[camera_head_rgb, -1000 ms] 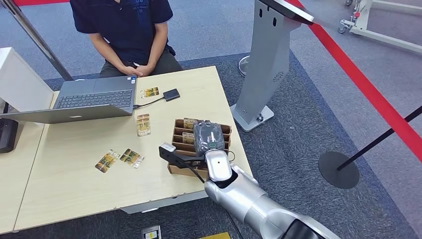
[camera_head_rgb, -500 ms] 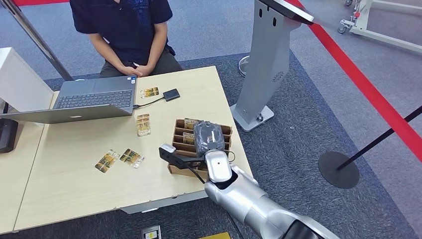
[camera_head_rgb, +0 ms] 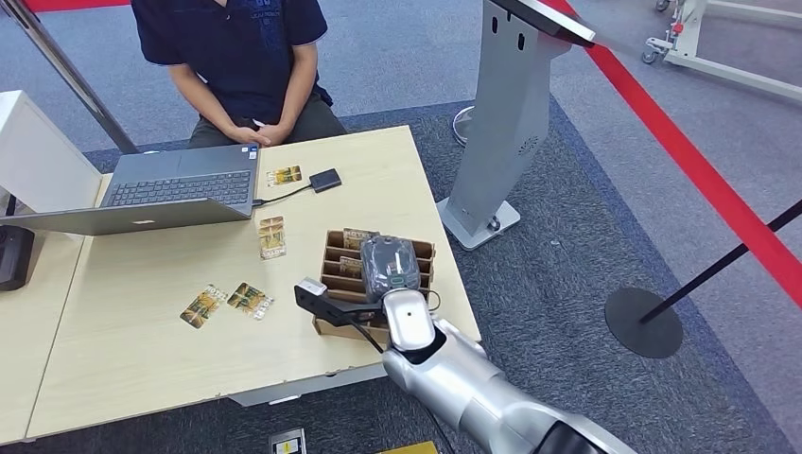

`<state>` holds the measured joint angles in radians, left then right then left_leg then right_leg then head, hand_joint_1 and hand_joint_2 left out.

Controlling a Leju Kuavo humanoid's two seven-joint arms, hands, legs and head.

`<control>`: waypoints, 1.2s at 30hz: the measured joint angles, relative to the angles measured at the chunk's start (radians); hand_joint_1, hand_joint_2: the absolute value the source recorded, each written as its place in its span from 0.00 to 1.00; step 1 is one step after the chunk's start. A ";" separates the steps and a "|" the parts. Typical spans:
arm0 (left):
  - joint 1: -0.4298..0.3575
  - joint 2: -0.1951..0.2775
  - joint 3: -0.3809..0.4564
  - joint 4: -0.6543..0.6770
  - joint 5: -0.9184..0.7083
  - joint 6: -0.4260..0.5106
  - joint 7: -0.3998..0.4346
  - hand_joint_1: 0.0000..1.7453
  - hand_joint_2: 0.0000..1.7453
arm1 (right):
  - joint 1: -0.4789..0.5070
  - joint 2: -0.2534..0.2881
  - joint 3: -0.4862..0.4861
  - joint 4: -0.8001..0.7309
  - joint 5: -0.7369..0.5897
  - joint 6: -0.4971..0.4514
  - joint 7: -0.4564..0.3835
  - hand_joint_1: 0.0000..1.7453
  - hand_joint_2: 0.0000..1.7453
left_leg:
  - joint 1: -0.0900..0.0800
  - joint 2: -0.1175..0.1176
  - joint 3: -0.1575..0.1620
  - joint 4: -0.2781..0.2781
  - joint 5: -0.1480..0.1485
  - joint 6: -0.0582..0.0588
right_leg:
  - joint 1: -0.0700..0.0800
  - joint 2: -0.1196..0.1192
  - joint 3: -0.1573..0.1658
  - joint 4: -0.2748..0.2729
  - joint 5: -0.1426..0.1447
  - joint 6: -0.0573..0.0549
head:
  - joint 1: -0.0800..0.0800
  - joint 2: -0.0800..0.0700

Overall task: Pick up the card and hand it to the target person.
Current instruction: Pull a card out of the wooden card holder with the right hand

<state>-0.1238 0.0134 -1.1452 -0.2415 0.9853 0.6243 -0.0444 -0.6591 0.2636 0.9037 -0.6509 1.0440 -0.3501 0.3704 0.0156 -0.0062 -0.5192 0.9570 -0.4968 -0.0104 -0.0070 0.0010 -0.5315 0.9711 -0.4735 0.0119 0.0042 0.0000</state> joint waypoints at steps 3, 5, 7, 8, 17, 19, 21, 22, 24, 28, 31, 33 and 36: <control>0.000 0.000 0.000 0.000 0.003 0.002 0.001 0.00 0.00 | 0.003 0.006 0.000 0.000 -0.002 -0.002 -0.009 0.73 1.00 | 0.000 0.000 0.000 0.000 0.000 0.000 | 0.000 0.000 0.000 0.000 0.000 0.000 | 0.000 0.000; 0.000 0.000 0.000 0.000 0.004 0.002 0.005 0.00 0.00 | 0.004 0.010 0.000 0.000 -0.006 -0.005 -0.016 0.73 1.00 | 0.000 0.000 0.000 0.000 0.000 0.000 | 0.000 0.000 0.000 0.000 0.000 0.000 | 0.000 0.000; 0.000 0.000 0.000 0.000 0.006 0.003 0.011 0.00 0.00 | 0.005 0.014 0.000 0.001 -0.011 -0.009 -0.024 0.73 1.00 | 0.000 0.000 0.000 0.000 0.000 0.000 | 0.000 0.000 0.000 0.000 0.000 0.000 | 0.000 0.000; 0.000 0.000 0.000 0.000 0.006 0.004 0.013 0.00 0.00 | 0.005 0.016 0.000 0.001 -0.014 -0.010 -0.027 0.73 1.00 | 0.000 0.000 0.000 0.000 0.000 0.000 | 0.000 0.000 0.000 0.000 0.000 0.000 | 0.000 0.000; 0.000 0.000 0.000 0.000 0.007 0.008 0.015 0.00 0.00 | 0.006 0.021 0.000 0.001 -0.024 -0.011 -0.031 0.74 1.00 | 0.000 0.000 0.000 0.000 0.000 0.000 | 0.000 0.000 0.000 0.000 0.000 0.000 | 0.000 0.000; 0.000 0.000 0.000 0.000 0.007 0.008 0.015 0.00 0.00 | 0.006 0.021 0.000 0.001 -0.025 -0.011 -0.031 0.74 1.00 | 0.000 0.000 0.000 0.000 0.000 0.000 | 0.000 0.000 0.000 0.000 0.000 0.000 | 0.000 0.000; 0.000 0.000 0.000 0.000 0.007 0.008 0.014 0.00 0.00 | 0.006 0.021 0.000 0.001 -0.027 -0.010 -0.031 0.75 1.00 | 0.000 0.000 0.000 0.000 0.000 0.000 | 0.000 0.000 0.000 0.000 0.000 0.000 | 0.000 0.000; 0.000 0.000 0.000 0.000 0.007 0.008 0.014 0.00 0.00 | 0.006 0.021 0.000 0.001 -0.029 -0.010 -0.032 0.75 1.00 | 0.000 0.000 0.000 0.000 0.000 0.000 | 0.000 0.000 0.000 0.000 0.000 0.000 | 0.000 0.000; 0.000 0.000 0.000 0.000 0.007 0.008 0.013 0.00 0.00 | 0.006 0.021 0.000 0.001 -0.038 -0.008 -0.036 0.75 1.00 | 0.000 0.000 0.000 0.000 0.000 0.000 | 0.000 0.000 0.000 0.000 0.000 0.000 | 0.000 0.000; 0.000 0.000 0.000 0.000 0.007 0.008 0.013 0.00 0.00 | 0.005 0.021 -0.002 -0.002 -0.071 -0.003 -0.052 0.76 1.00 | 0.000 0.000 0.001 0.000 0.000 0.000 | 0.000 0.000 0.000 0.000 0.000 0.000 | 0.000 0.000; 0.000 0.000 0.000 0.000 0.007 0.008 0.013 0.00 0.00 | 0.005 0.019 -0.008 -0.008 -0.087 -0.002 -0.058 0.76 1.00 | 0.000 0.000 0.001 0.000 0.000 0.000 | 0.000 0.000 0.000 0.000 0.000 0.000 | 0.000 0.000; 0.001 0.000 0.000 0.000 0.007 0.008 0.013 0.00 0.00 | 0.005 0.017 -0.011 -0.013 -0.096 -0.002 -0.058 0.76 1.00 | 0.000 0.000 0.001 0.000 0.000 0.000 | 0.000 0.000 0.000 0.000 0.000 0.000 | 0.000 0.000; 0.001 0.000 0.000 0.000 0.006 0.007 0.011 0.00 0.00 | 0.007 0.010 -0.018 -0.026 -0.113 0.001 -0.058 0.75 1.00 | 0.000 0.000 0.000 0.000 0.000 0.000 | 0.000 0.000 0.000 0.000 0.000 0.000 | 0.000 0.000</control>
<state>-0.1230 0.0132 -1.1452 -0.2415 0.9915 0.6317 -0.0330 -0.6526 0.2741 0.8854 -0.6771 0.9313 -0.3488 0.3126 0.0156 -0.0063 -0.5187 0.9571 -0.4965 -0.0107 -0.0071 0.0011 -0.5313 0.9715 -0.4734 0.0118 0.0041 0.0000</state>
